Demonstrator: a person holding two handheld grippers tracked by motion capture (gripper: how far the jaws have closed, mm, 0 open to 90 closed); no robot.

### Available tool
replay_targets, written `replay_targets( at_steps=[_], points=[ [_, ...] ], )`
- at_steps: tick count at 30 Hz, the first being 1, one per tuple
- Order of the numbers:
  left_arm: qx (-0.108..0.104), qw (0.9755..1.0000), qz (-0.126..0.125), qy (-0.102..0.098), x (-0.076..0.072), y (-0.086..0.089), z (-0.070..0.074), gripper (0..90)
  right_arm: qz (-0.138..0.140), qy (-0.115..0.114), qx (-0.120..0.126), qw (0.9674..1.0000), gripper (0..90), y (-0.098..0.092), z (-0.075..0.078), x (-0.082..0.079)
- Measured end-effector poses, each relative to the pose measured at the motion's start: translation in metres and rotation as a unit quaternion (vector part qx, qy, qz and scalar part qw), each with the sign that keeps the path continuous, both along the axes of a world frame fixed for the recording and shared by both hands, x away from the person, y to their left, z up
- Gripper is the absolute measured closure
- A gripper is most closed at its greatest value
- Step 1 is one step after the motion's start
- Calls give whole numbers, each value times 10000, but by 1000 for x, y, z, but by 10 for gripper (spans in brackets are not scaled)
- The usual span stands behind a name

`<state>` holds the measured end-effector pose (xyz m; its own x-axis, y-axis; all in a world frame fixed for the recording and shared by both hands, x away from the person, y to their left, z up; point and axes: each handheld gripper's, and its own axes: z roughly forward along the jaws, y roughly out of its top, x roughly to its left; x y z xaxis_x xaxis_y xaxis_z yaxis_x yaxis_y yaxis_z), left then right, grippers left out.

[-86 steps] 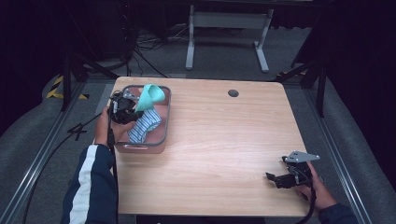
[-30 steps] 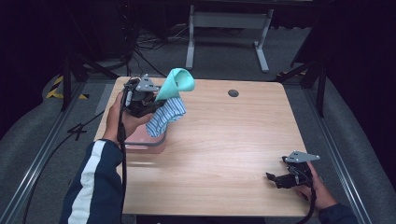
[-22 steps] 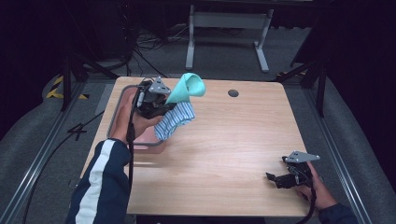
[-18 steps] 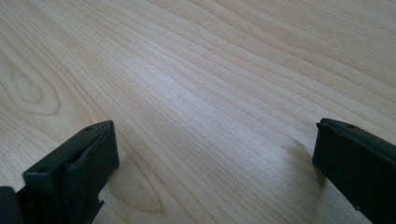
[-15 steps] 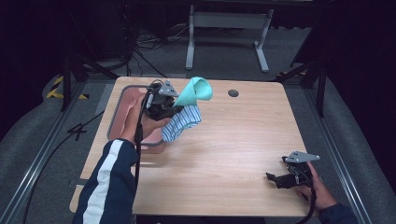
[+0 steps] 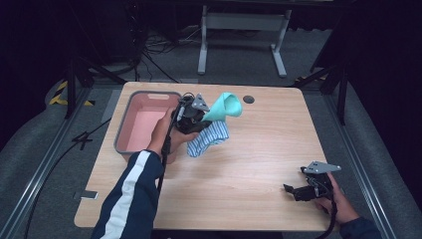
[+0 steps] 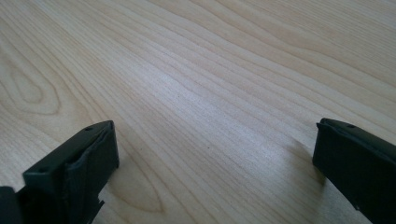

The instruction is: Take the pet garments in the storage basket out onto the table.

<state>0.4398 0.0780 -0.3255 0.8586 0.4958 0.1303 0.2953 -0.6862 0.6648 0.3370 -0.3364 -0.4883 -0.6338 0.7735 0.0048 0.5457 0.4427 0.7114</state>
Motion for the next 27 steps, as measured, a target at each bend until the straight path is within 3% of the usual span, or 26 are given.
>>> replay_targets(
  at_steps=[18,27],
  points=[
    [189,9988,-190,400,5,-45,-48,829,-3,7,1,10000,7,0,0,0],
    [546,9968,-105,567,12,-53,-82,825,-5,15,10,10000,7,0,0,0]
  ],
)
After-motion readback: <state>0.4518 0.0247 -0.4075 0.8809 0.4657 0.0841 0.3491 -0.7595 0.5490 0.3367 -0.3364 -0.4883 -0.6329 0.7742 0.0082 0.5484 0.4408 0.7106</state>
